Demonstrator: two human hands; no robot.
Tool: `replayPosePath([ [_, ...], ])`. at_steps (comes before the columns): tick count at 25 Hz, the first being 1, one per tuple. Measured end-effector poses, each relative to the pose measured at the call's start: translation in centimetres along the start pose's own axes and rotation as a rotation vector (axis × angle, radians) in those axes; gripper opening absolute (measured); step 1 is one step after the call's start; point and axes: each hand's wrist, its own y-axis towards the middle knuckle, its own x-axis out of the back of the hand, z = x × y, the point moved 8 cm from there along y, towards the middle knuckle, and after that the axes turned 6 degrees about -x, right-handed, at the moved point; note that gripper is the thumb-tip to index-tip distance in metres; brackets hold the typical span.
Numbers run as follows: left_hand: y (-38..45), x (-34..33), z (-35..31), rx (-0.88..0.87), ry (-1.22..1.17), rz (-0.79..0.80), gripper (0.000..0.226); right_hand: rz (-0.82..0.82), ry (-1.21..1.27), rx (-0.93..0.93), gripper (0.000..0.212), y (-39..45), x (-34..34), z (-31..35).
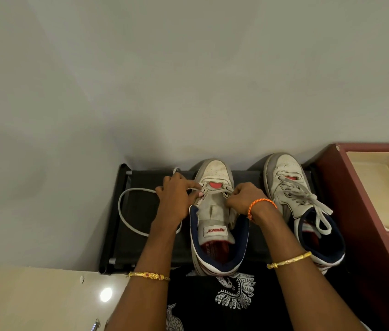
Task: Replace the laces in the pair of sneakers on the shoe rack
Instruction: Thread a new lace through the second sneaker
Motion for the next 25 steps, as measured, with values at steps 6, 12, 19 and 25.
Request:
replayPosePath([
  [6,0.6,-1.1,-0.7,-0.054,0.124,0.055,0.022,0.052,0.110,-0.031,0.015,0.6,-0.2,-0.7],
  [12,-0.4,4.2,3.2,0.171,0.280,-0.225,0.032,0.029,0.131,-0.032,0.018,0.6,0.6,-1.4],
  [19,-2.7,7.8,8.1,0.490,0.041,-0.568,0.020,0.105,0.159,-0.060,0.008,1.0,0.6,-1.5],
  [25,0.2,1.2,0.7,-0.101,0.067,-0.067,0.031,0.168,0.164,-0.063,0.009,1.1,0.0,-1.0],
])
